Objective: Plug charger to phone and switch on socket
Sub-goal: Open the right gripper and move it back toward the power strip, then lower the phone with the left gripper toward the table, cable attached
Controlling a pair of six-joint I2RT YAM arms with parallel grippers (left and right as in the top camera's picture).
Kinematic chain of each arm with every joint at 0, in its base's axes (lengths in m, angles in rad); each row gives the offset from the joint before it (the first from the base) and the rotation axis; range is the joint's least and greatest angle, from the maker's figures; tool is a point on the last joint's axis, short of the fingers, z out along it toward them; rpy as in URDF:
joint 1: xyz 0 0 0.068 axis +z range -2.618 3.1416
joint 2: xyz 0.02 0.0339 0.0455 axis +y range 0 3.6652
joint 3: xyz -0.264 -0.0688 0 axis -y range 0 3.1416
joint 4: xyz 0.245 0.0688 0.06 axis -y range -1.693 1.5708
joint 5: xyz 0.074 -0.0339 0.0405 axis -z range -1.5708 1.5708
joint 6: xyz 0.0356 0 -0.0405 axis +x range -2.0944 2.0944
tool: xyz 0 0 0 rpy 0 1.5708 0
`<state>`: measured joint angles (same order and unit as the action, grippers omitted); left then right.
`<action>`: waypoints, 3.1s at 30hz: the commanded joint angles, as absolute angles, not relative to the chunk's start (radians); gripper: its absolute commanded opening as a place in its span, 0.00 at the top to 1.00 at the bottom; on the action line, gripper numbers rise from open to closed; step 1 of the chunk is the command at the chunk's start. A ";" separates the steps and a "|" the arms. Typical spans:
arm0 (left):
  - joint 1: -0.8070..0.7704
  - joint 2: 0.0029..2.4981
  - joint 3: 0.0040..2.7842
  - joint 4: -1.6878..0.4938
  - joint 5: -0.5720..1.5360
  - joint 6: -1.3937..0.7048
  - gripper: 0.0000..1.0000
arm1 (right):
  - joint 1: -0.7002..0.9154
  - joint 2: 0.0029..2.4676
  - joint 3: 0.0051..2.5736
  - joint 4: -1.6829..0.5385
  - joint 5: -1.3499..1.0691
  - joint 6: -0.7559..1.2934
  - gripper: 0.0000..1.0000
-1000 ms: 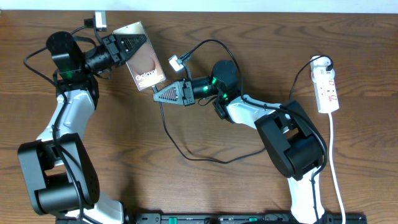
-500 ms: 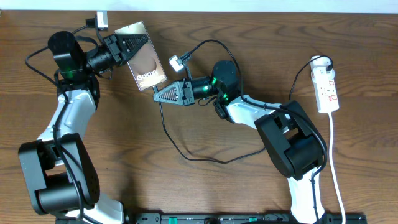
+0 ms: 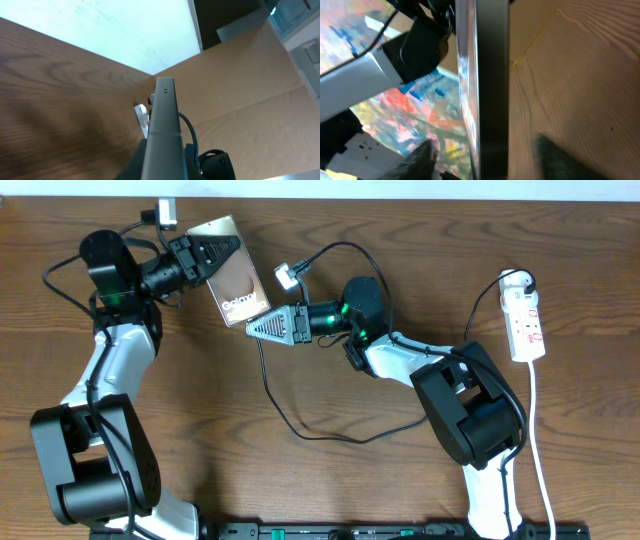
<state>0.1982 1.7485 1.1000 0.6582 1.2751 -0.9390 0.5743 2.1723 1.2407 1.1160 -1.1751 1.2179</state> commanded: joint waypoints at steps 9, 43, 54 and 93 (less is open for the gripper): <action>0.321 1.728 1.114 0.624 1.325 -0.937 0.93 | 0.566 2.166 1.248 1.109 -1.187 1.182 0.01; 0.323 1.728 1.047 -0.151 1.150 -0.309 0.93 | 0.403 1.489 1.250 -0.501 -0.126 0.425 0.01; 0.259 1.843 0.970 -0.210 1.023 -0.240 0.93 | 0.408 1.475 1.250 -0.536 -0.096 0.425 0.01; 0.256 2.033 0.970 -0.148 0.899 -0.236 0.75 | 0.408 1.475 1.250 -0.547 -0.088 0.425 0.01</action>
